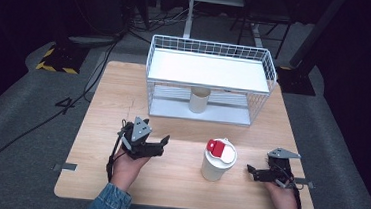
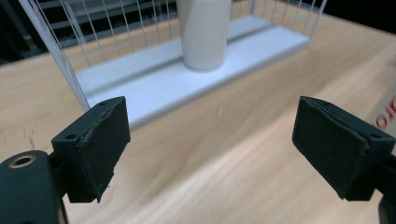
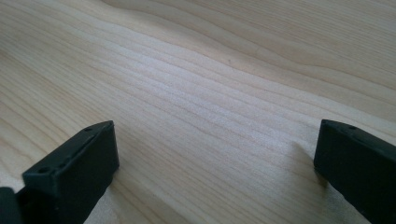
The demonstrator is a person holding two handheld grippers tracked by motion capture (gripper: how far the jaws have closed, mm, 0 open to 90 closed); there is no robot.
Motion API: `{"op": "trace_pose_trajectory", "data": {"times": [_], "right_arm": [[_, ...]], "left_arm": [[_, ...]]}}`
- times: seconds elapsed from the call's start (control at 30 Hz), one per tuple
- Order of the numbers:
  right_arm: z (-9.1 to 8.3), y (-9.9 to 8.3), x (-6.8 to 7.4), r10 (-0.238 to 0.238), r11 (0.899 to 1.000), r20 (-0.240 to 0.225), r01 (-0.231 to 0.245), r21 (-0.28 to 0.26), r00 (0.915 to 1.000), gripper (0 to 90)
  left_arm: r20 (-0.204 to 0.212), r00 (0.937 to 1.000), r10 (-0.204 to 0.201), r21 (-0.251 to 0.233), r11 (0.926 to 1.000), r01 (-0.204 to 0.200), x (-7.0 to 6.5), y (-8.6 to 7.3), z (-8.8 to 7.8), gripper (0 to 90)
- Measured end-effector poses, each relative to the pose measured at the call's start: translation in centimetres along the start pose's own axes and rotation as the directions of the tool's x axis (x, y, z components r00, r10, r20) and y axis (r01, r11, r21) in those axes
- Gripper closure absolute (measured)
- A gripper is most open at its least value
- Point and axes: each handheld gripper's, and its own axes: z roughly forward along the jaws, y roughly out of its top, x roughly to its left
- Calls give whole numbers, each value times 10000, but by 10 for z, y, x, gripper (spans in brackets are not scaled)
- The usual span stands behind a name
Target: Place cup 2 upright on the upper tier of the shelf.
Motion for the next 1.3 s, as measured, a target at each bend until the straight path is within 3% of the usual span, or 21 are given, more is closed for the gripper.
{"op": "trace_pose_trajectory", "data": {"times": [0.07, 0.2, 0.3, 0.47, 0.53, 0.7, 0.87, 1.17, 1.3], "right_arm": [[0, 0, -1, -20, 10000, -54, 20, -35, 10000, 15], [-2, 0, -2, -47, 9999, -148, 45, -101, 9999, 29], [-7, 0, -3, -112, 9995, -312, 102, -297, 9994, 29], [-13, 1, -1, -329, 9987, -566, 307, -401, 9979, 29], [-15, 3, 1, -433, 9980, -641, 403, -478, 9970, 29], [-23, 9, 5, -303, 9970, -1133, 220, -738, 9931, 29], [-34, 15, 9, -544, 9939, -1358, 406, -1025, 9892, 29], [-49, 23, 29, -1275, 9850, -2096, 990, -1413, 9694, 27], [-53, 27, 38, -1515, 9812, -2452, 1157, -1545, 9576, 25]], "left_arm": [[206, 9997, -155, 108, 9998, 153, -1, -9, -3, 112], [260, 9996, -138, 295, 9995, 131, 0, -16, -6, 112], [233, 9991, -356, 490, 9982, 345, 4, -27, -11, 112], [-82, 9996, -274, 1036, 9942, 281, 8, -41, -13, 113], [-291, 9984, -489, 1401, 9887, 525, 12, -51, -14, 113], [-554, 9969, -550, 1758, 9823, 640, 19, -62, -14, 113], [-598, 9958, -689, 2037, 9758, 798, 25, -69, -13, 113], [-703, 9938, -865, 2655, 9587, 1023, 34, -76, -9, 114], [-669, 9942, -842, 3073, 9463, 1009, 37, -78, -6, 114]]}}
